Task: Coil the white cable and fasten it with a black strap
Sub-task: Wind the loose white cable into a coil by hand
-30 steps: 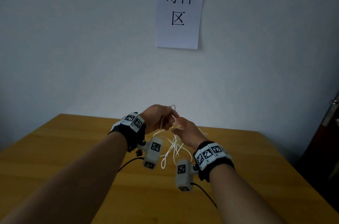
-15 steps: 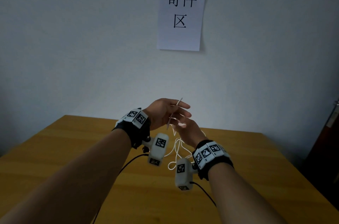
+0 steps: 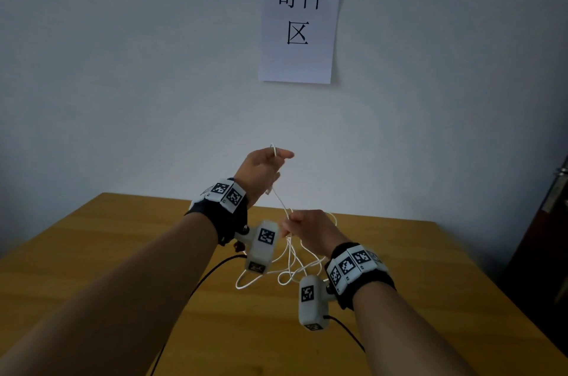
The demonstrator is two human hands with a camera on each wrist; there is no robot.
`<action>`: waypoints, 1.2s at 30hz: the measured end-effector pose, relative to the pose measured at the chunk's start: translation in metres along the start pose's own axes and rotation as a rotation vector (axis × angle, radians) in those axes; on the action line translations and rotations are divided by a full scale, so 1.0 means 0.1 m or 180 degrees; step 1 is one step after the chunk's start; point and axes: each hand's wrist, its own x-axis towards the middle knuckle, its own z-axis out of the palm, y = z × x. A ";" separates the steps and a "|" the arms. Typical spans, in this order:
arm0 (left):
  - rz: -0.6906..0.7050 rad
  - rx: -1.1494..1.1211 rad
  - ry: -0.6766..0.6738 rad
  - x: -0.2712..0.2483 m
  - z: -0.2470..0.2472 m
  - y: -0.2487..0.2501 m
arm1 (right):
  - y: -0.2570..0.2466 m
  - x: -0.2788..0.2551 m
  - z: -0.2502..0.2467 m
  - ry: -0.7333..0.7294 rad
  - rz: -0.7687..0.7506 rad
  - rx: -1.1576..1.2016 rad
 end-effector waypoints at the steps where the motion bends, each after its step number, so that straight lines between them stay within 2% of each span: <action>1: 0.0079 0.0398 0.0026 0.00 -0.02 -0.04 | 0.00 -0.01 -0.01 0.0019 -0.0009 0.0019; 3: 0.0198 0.0880 0.0030 0.00 -0.05 -0.11 | 0.02 -0.01 -0.02 0.0071 -0.0034 0.0201; 7: 0.0250 0.1273 0.0222 -0.02 -0.06 -0.16 | 0.01 -0.06 -0.01 -0.0026 -0.0011 0.0772; 11: 0.0134 0.1929 0.0087 -0.06 -0.05 -0.16 | -0.08 -0.06 -0.03 -0.0255 0.0076 0.1257; 14: -0.0187 0.2061 -0.0265 -0.12 0.00 -0.15 | -0.15 -0.05 -0.09 -0.0141 0.0070 0.1158; 18: -0.0668 0.2195 -0.0714 -0.19 0.05 -0.14 | -0.15 -0.03 -0.15 0.0289 -0.0015 0.0866; 20: -0.0792 0.2416 -0.0780 -0.22 0.07 -0.14 | -0.13 -0.02 -0.18 0.0521 -0.0010 0.0876; 22: -0.0875 0.2448 -0.0640 -0.22 0.09 -0.14 | -0.11 -0.02 -0.20 0.0644 0.0020 0.1052; 25: -0.0766 0.2645 -0.0504 -0.20 0.07 -0.14 | -0.08 -0.03 -0.22 0.0561 0.0154 0.1127; 26: -0.0657 0.2846 -0.0552 -0.20 0.06 -0.14 | -0.07 -0.04 -0.22 0.0493 0.0204 0.1141; 28: -0.0709 0.3001 -0.0604 -0.17 0.03 -0.14 | -0.02 -0.05 -0.22 0.0317 0.0266 0.1177; 32: -0.0967 0.2344 -0.0268 -0.07 -0.04 -0.21 | 0.11 -0.08 -0.23 0.0092 0.0444 0.1267; 36: -0.1495 0.2005 -0.0485 -0.10 -0.06 -0.19 | 0.20 -0.06 -0.22 0.0504 0.0548 0.0962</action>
